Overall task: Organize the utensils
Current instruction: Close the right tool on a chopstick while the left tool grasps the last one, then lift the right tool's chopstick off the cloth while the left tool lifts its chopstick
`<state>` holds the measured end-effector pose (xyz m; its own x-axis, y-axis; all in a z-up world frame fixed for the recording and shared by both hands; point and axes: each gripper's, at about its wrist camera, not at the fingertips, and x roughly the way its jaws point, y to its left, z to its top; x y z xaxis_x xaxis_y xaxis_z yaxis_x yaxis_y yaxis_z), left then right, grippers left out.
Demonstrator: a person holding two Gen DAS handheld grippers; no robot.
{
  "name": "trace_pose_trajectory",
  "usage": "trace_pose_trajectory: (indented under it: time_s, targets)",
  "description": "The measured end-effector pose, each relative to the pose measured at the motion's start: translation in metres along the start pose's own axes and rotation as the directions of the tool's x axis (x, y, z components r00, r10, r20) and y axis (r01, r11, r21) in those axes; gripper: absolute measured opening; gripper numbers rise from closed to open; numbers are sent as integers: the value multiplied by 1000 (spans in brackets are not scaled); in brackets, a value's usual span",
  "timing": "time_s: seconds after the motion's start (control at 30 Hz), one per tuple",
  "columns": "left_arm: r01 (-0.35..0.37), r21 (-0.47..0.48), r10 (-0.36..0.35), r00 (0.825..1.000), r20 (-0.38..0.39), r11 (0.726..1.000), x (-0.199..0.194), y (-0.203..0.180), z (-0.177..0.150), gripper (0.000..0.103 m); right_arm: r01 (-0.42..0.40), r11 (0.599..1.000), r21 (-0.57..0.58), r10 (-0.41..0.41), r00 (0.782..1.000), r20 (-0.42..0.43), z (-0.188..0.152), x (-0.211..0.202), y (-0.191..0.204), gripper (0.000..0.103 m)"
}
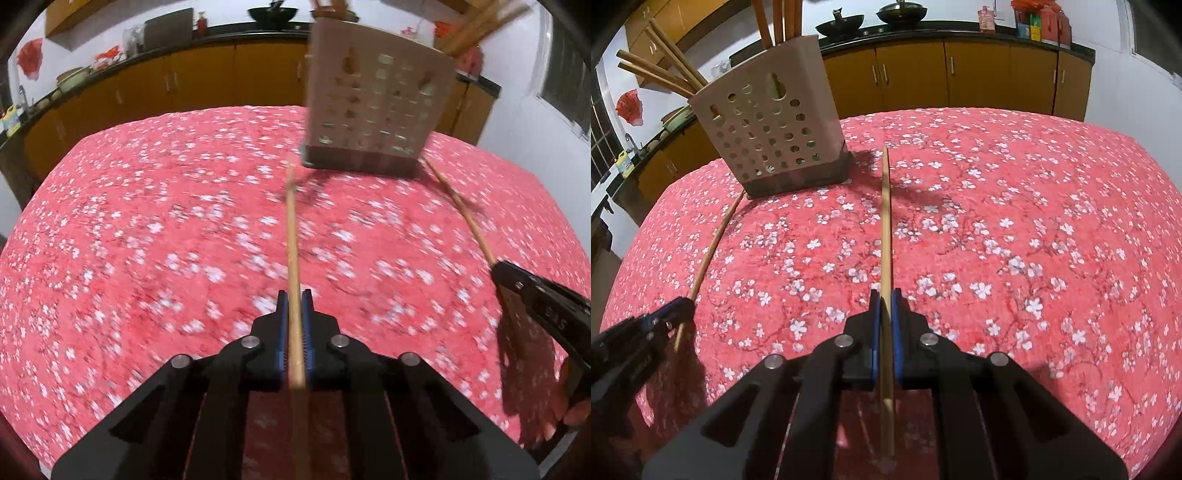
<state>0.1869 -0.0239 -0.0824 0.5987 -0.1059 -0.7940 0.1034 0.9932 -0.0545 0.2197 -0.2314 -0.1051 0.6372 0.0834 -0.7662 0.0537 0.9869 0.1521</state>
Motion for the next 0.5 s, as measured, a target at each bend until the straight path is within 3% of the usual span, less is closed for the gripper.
trace_pose_trajectory:
  time_s: [0.17, 0.5]
  targets:
    - [-54, -36, 54, 999, 3, 998, 13, 30, 20, 8, 5, 1000, -19, -5, 1000, 1, 7, 6, 3, 7]
    - [-66, -40, 67, 997, 27, 997, 25, 54, 37, 9, 36, 999, -38, -35, 999, 27, 17, 18, -1, 8]
